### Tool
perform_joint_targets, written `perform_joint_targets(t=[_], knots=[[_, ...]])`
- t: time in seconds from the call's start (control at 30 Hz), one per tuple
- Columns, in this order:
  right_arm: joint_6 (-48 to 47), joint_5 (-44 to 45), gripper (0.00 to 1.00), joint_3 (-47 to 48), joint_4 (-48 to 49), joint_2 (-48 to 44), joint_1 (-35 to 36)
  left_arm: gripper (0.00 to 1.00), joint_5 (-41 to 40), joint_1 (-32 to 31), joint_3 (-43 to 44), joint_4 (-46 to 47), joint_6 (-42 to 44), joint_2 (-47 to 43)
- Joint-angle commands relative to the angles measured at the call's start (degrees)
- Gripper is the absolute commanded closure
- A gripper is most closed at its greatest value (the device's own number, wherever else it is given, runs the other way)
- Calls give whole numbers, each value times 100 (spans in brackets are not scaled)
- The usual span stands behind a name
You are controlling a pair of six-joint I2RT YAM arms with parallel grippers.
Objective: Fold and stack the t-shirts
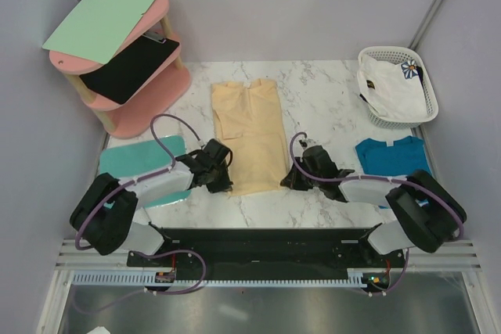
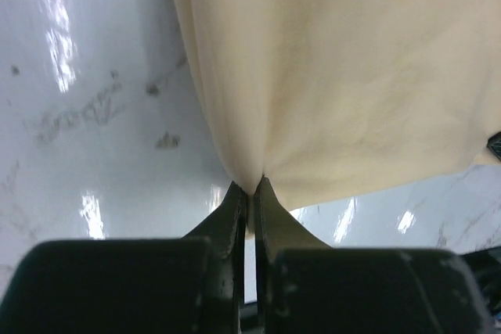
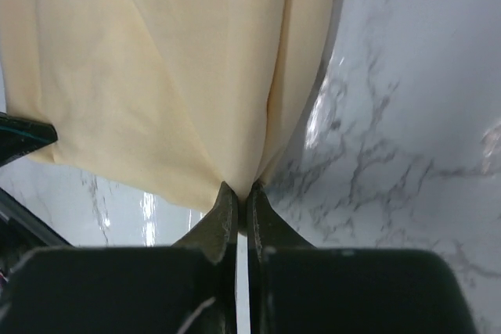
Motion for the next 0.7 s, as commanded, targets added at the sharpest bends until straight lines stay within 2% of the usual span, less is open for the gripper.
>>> perform_joint_targets(t=[0.0, 0.17, 0.27, 0.43, 0.53, 0.67], knots=[[174, 282, 100, -590, -1087, -891, 609, 98, -56, -557, -308, -736, -615, -767], [797, 379, 100, -1154, -1606, -2025, 1374, 98, -13, -989, -493, -1159, -1020, -1461], [773, 563, 100, -1024, -2105, -2658, 1533, 98, -21, -1024, -389, -1431, -1029, -1830], [324, 1343, 100, -181, -2749, -2995, 1525, 98, -609, -1007, 770, -2266, -704, -1920], [26, 1783, 100, 714, -2968, -2759, 1525, 98, -953, -919, 1649, -2599, -388, -1648], [-493, 2443, 100, 1717, -3083, -2240, 1499, 98, -1067, -481, 2702, -2636, 52, -1200]])
